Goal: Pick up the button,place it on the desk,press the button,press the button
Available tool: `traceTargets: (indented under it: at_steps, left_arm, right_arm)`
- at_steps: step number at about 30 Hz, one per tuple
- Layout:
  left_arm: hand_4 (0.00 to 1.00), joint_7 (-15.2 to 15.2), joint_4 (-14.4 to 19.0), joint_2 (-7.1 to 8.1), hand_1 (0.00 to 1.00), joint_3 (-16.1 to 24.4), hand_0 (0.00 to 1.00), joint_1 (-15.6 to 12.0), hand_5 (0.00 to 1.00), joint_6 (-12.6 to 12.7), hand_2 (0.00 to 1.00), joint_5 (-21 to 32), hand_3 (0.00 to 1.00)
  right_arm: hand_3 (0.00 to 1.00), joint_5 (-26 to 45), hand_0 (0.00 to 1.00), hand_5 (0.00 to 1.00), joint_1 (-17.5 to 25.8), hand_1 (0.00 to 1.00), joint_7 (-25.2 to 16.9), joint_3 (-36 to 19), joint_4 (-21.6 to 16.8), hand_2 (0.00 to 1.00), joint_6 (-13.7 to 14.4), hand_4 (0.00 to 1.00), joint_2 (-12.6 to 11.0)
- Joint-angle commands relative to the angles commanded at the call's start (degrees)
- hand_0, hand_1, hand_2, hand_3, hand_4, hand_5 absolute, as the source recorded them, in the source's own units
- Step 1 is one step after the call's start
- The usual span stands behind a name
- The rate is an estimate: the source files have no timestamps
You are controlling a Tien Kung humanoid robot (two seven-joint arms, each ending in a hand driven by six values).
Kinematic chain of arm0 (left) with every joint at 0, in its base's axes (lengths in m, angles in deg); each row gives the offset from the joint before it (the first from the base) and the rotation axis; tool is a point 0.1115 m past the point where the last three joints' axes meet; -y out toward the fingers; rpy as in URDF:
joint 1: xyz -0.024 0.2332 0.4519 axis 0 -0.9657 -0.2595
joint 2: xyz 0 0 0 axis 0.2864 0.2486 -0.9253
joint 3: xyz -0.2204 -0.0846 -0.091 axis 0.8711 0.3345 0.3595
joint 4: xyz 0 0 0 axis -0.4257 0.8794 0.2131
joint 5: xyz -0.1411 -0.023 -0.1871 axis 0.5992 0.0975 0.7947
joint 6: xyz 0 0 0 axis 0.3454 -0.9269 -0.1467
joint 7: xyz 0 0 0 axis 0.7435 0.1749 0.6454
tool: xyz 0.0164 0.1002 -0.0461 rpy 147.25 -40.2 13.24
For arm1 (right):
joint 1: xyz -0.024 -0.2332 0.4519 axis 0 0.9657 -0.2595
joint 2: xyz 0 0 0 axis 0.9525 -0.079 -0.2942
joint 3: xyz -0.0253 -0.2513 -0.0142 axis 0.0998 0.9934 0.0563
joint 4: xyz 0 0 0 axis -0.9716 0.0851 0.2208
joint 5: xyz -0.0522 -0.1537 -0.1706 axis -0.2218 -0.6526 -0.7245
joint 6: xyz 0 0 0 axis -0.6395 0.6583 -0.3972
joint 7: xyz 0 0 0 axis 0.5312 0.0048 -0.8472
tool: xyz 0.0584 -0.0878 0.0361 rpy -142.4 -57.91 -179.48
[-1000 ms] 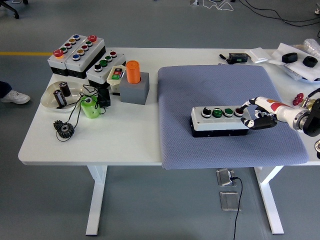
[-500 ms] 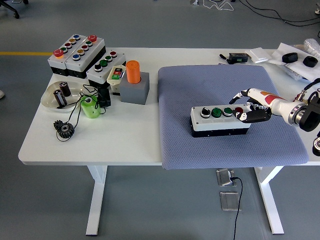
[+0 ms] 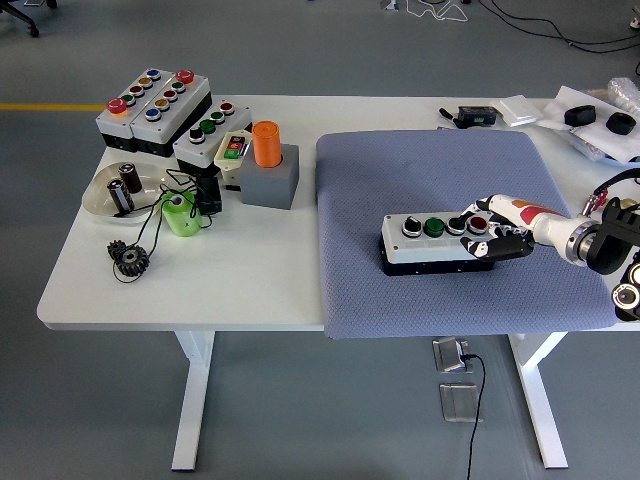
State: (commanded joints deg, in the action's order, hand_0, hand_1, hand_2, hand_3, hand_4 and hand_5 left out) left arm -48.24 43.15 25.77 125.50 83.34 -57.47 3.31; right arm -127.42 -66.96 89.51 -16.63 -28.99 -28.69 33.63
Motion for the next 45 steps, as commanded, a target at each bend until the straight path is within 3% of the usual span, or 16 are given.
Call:
traceTargets:
  at_steps: [7, 14, 15, 20, 21, 26, 27, 32, 33, 45]
  left_arm:
    - [0.327, 0.2, 0.0, -0.18, 0.703, 0.3, 0.660, -0.8, 0.964, 0.1, 0.725, -0.9, 0.520]
    - [0.328, 0.4, 0.0, -0.19, 0.704, 0.7, 0.659, -1.5, 0.965, 0.2, 0.724, -2.2, 0.519]
    - [0.328, 0.4, 0.0, -0.19, 0.703, 0.7, 0.659, -1.5, 0.966, 0.2, 0.722, -2.2, 0.519]
    - [0.328, 0.4, 0.0, -0.15, 0.703, 0.9, 0.659, -1.8, 0.966, 0.2, 0.722, -2.9, 0.519]
    - [0.328, 0.4, 0.0, -0.15, 0.703, 1.0, 0.659, -1.8, 0.966, 0.2, 0.723, -2.9, 0.519]
    - [0.328, 0.4, 0.0, -0.16, 0.703, 1.0, 0.659, -1.9, 0.966, 0.2, 0.723, -3.1, 0.519]
    - [0.327, 0.3, 0.0, -0.15, 0.703, 1.0, 0.658, -1.9, 0.967, 0.2, 0.723, -3.2, 0.519]
    - [0.327, 0.3, 0.0, -0.13, 0.703, 1.1, 0.658, -2.2, 0.967, 0.0, 0.723, -3.4, 0.519]
    - [0.327, 0.3, 0.0, -0.13, 0.703, 1.1, 0.657, -2.2, 0.968, 0.0, 0.723, -3.4, 0.519]
    - [0.326, 0.4, 0.0, 0.02, 0.703, 1.5, 0.656, -1.6, 0.970, 0.1, 0.722, -3.7, 0.519]
  right_arm:
    - [0.712, -0.1, 0.082, 0.428, 1.6, 0.002, -0.5, -2.2, -1.4, 0.068, 0.5, 0.590, -0.6]
    - [0.718, 0.5, 0.089, 0.425, 3.6, 0.002, -2.4, -9.3, -5.9, 0.072, 3.1, 0.595, -3.0]
    - [0.802, 0.6, 0.175, 0.471, 3.7, 0.002, -2.6, -9.8, -6.2, 0.142, 3.2, 0.793, -3.1]
    - [0.802, 2.5, 0.175, 0.471, 5.6, 0.002, -3.5, -14.8, -8.4, 0.142, 5.2, 0.793, -4.0]
    - [0.939, 3.7, 0.464, 0.432, 6.1, 0.340, -4.1, -15.5, -8.4, 0.471, 5.6, 0.831, -4.1]
    - [0.939, 5.5, 0.464, 0.432, 7.3, 0.340, -6.6, -17.4, -7.9, 0.471, 6.6, 0.831, -4.5]
    - [0.998, 5.7, 0.719, 0.272, 7.5, 0.710, -7.3, -17.5, -7.9, 0.809, 7.0, 0.852, -4.7]
    - [0.998, 5.8, 0.719, 0.272, 8.9, 0.710, -9.5, -18.0, -7.7, 0.809, 7.9, 0.852, -5.1]
    - [0.998, 5.8, 0.879, 0.184, 9.0, 0.843, -9.6, -18.0, -7.7, 0.940, 7.9, 0.862, -5.1]
    - [0.998, 6.0, 0.934, 0.152, 9.4, 0.897, -10.6, -18.6, -8.2, 0.973, 7.8, 0.863, -5.5]
